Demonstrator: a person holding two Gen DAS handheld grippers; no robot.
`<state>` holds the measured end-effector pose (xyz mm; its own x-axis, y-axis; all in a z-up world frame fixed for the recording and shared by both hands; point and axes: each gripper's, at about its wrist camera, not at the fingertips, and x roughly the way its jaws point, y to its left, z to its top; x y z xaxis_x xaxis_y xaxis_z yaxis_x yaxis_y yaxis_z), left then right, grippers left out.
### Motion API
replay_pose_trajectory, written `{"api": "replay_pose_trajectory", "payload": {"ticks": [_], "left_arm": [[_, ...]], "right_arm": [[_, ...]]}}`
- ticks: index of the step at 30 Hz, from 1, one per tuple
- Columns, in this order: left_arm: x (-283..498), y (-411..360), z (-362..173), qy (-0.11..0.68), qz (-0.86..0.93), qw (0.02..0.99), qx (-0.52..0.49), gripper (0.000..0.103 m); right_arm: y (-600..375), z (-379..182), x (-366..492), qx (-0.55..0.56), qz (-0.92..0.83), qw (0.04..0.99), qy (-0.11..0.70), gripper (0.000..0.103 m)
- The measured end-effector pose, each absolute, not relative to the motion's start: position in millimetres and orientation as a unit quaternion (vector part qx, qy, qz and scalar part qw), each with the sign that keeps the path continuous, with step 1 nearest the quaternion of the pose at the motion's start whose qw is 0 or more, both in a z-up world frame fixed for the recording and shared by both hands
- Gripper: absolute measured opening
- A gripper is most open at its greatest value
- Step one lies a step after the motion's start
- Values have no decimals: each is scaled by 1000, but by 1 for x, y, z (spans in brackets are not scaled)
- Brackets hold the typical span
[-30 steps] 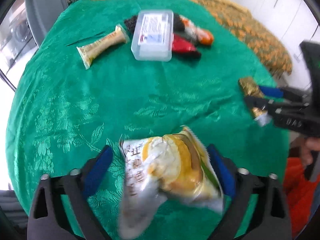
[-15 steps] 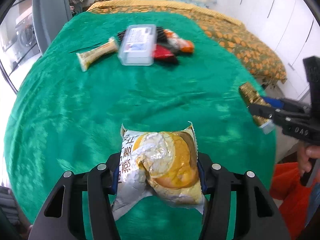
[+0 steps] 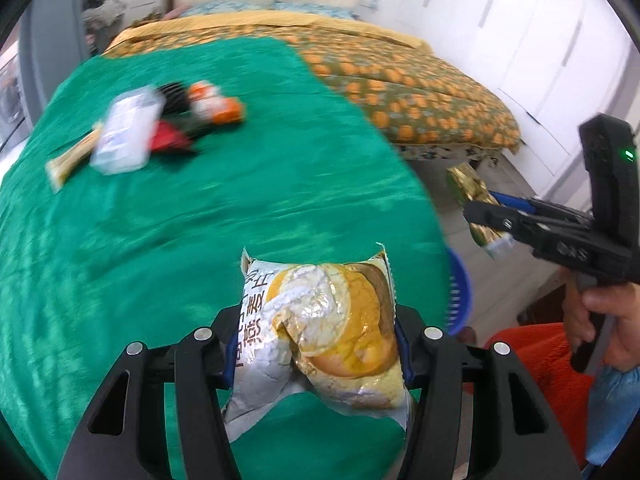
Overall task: Collect trash
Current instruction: 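Carry both wrappers over the blue wastebasket and open both tools to drop them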
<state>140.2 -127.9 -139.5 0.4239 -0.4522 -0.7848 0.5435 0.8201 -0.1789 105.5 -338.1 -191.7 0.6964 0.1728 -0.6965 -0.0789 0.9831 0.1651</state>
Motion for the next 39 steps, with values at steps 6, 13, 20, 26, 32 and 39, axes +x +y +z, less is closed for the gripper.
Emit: {"api": "replay_pose_trajectory", "payload": {"ticks": [6, 13, 20, 26, 32, 39], "left_arm": [[124, -204, -139, 446, -343, 823, 72, 56], [116, -290, -159, 453, -375, 802, 105, 57], [126, -349, -194, 461, -386, 788, 134, 57], [143, -374, -224, 472, -377, 784, 144, 59], [146, -396, -240, 462, -375, 788, 157, 84], [128, -376, -203, 430, -386, 805, 135, 92]], "right_arm": [[-408, -204, 96, 70, 0, 921, 384, 43], [-470, -242, 92, 100, -48, 912, 395, 43], [-505, -254, 88, 135, -62, 909, 388, 43], [-526, -260, 90, 172, -63, 906, 382, 43], [-540, -258, 89, 210, -73, 906, 360, 74], [-545, -239, 73, 211, -100, 915, 329, 85]]}}
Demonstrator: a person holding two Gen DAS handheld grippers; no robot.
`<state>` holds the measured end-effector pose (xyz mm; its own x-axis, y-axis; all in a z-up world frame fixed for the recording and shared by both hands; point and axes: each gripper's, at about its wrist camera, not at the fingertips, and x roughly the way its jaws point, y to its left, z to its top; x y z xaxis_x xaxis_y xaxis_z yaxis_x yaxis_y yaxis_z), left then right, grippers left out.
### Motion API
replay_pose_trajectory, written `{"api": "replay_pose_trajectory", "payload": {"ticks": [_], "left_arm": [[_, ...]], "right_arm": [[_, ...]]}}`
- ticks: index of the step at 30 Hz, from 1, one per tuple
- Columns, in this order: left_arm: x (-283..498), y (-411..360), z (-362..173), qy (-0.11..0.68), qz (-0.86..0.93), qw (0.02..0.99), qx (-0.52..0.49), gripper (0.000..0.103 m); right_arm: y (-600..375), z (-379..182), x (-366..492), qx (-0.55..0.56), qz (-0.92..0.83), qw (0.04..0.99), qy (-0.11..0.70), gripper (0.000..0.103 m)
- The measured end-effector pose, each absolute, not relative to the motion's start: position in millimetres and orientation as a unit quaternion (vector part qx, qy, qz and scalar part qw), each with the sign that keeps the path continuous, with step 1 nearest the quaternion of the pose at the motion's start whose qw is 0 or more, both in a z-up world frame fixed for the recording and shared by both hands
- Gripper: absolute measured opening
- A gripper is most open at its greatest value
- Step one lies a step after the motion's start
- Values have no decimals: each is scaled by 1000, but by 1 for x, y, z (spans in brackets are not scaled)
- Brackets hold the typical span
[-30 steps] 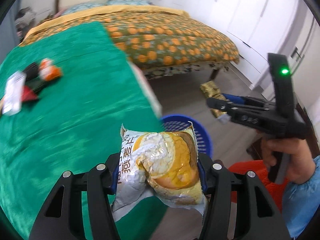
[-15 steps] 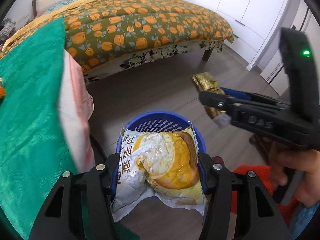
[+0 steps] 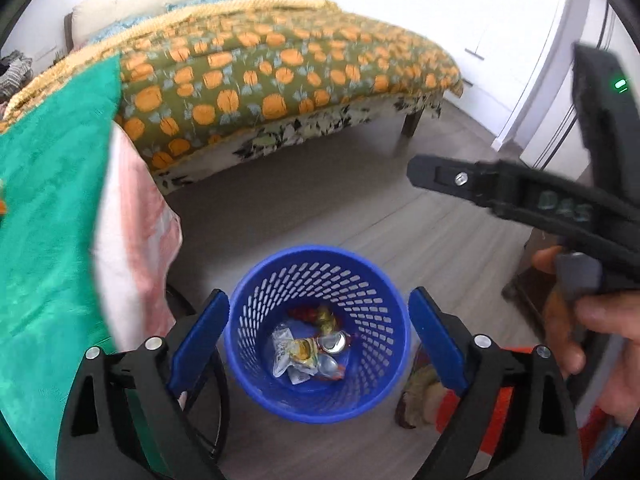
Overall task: Collect trash
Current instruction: 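Carry both wrappers over the blue wastebasket and open both tools to drop them, then return to the bed and grasp the clear plastic box with the left tool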
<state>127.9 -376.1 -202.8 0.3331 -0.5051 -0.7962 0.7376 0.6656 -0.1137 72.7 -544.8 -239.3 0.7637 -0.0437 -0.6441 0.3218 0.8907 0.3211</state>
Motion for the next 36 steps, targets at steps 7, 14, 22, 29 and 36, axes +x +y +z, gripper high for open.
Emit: {"api": "replay_pose_trajectory", "payload": {"ticks": [7, 14, 22, 29, 36], "left_arm": [[114, -311, -167, 407, -374, 827, 104, 95], [124, -213, -164, 409, -295, 857, 102, 96], [155, -94, -166, 427, -193, 880, 72, 96], [181, -21, -168, 435, -133, 889, 58, 96], [207, 10, -166, 434, -116, 892, 58, 96]], "right_arm": [[-513, -234, 69, 165, -105, 925, 326, 87], [-426, -229, 73, 34, -70, 946, 315, 87], [-318, -242, 92, -21, 2, 938, 345, 87], [-230, -233, 142, -42, 46, 926, 371, 88], [-190, -247, 208, -50, 54, 913, 402, 88]]}}
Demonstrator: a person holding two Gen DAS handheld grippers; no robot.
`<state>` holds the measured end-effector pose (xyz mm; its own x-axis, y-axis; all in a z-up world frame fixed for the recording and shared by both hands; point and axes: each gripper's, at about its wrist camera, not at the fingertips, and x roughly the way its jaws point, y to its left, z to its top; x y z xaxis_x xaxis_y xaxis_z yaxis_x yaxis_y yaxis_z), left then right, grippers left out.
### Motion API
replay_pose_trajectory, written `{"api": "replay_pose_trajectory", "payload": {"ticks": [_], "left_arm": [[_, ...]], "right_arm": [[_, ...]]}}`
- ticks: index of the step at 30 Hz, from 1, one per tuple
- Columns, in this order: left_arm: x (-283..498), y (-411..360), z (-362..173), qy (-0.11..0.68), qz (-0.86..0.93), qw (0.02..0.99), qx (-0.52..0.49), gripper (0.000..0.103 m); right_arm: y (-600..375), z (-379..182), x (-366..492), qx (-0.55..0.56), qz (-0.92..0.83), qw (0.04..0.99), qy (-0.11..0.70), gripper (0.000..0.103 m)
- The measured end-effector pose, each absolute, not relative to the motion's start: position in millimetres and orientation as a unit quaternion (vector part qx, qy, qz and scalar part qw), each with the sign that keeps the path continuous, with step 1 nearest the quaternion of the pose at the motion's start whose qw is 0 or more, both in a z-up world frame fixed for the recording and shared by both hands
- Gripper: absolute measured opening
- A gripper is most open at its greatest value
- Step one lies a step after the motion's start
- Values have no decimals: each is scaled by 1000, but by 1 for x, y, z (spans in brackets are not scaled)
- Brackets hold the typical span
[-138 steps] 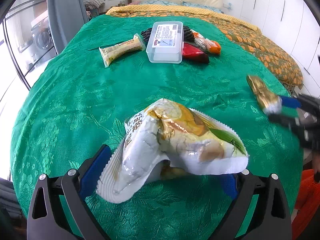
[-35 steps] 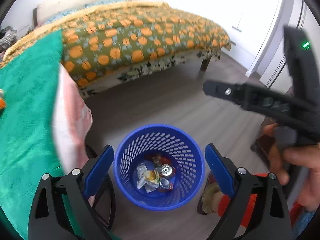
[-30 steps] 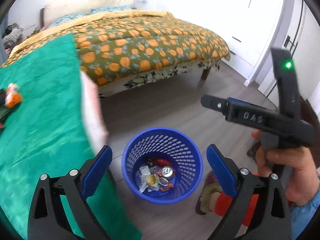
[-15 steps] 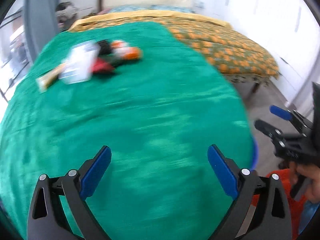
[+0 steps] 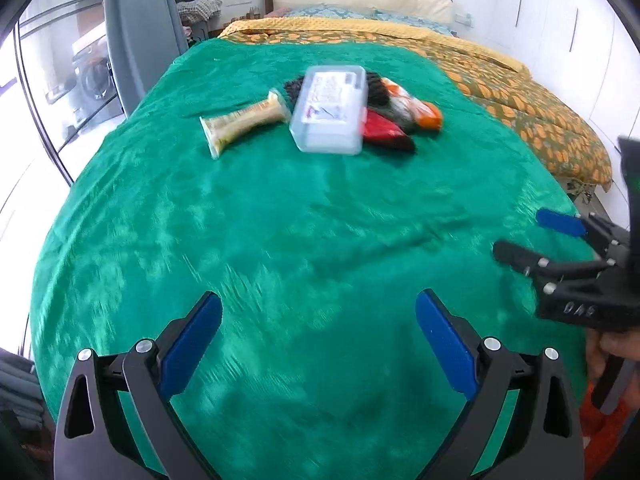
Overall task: Collect trash
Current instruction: 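Return to the bed and grasp the clear plastic box with the left tool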
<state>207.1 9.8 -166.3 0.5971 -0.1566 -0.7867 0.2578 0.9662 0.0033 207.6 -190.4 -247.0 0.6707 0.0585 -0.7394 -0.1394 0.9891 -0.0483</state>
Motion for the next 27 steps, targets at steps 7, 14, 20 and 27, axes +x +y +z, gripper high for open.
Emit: {"api": "replay_pose_trajectory", "payload": {"ticks": [7, 14, 20, 27], "left_arm": [[273, 4, -154, 408, -130, 902, 59, 96], [344, -20, -151, 408, -145, 901, 31, 97], [367, -41, -162, 418, -145, 894, 66, 87], [351, -30, -158, 436, -142, 886, 65, 63]], "right_arm": [[-191, -248, 208, -46, 57, 913, 400, 89], [-191, -250, 210, -46, 55, 913, 401, 89], [-191, -249, 210, -46, 55, 913, 400, 89], [-192, -249, 210, -45, 56, 914, 400, 89]]}}
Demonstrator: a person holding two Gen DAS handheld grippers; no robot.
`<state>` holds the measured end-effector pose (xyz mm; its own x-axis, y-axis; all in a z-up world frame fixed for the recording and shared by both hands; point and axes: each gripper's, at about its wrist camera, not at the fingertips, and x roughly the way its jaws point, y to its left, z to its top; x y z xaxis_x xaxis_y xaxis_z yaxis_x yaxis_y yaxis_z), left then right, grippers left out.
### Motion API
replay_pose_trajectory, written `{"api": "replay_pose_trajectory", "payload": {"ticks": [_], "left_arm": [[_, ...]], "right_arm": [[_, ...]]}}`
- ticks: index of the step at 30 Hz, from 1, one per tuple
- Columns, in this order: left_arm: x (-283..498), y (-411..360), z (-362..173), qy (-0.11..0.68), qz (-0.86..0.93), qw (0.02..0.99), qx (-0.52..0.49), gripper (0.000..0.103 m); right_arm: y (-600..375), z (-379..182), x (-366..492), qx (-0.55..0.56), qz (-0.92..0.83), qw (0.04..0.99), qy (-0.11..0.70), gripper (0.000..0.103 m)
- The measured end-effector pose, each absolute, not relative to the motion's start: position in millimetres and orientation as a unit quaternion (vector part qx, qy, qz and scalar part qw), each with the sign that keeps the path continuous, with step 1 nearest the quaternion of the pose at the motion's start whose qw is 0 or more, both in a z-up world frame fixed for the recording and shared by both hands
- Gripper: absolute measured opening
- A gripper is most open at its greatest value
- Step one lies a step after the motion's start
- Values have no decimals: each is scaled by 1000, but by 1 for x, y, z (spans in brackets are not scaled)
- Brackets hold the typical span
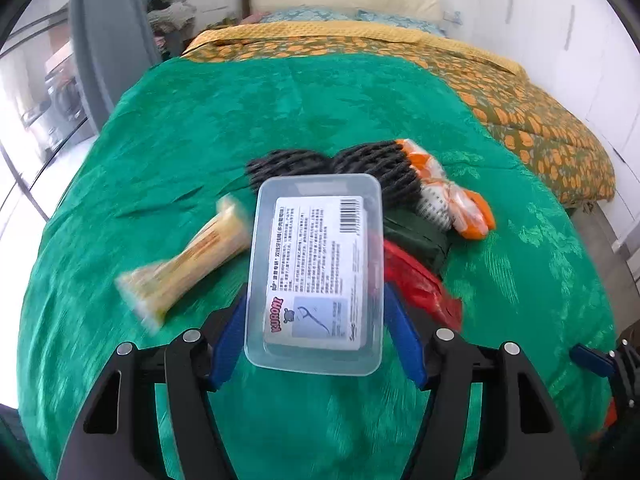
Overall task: Collect trash
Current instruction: 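Return to the bed and grasp the clear plastic box with the left tool, then grasp the orange-white plastic bag with the right tool while the left tool holds the box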
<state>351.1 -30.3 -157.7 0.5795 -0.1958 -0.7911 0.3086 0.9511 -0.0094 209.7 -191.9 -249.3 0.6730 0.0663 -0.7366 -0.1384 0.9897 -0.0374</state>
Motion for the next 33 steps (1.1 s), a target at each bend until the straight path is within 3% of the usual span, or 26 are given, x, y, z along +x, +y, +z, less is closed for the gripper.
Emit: {"api": "replay_pose_trajectory", "payload": {"ticks": [8, 13, 16, 22, 33], "left_arm": [[256, 24, -157, 479, -139, 866, 35, 62], [209, 36, -167, 460, -136, 876, 52, 63], [209, 33, -172, 458, -135, 877, 61, 81], [224, 28, -184, 453, -108, 881, 79, 94], [228, 32, -188, 457, -108, 881, 66, 98]], "right_arm": [[-192, -250, 209, -46, 55, 914, 399, 89], [-192, -250, 207, -46, 53, 914, 399, 89], [-191, -249, 207, -46, 53, 914, 399, 89], [-191, -250, 206, -44, 54, 914, 399, 90], [-209, -230, 230, -38, 65, 919, 388, 89]]}}
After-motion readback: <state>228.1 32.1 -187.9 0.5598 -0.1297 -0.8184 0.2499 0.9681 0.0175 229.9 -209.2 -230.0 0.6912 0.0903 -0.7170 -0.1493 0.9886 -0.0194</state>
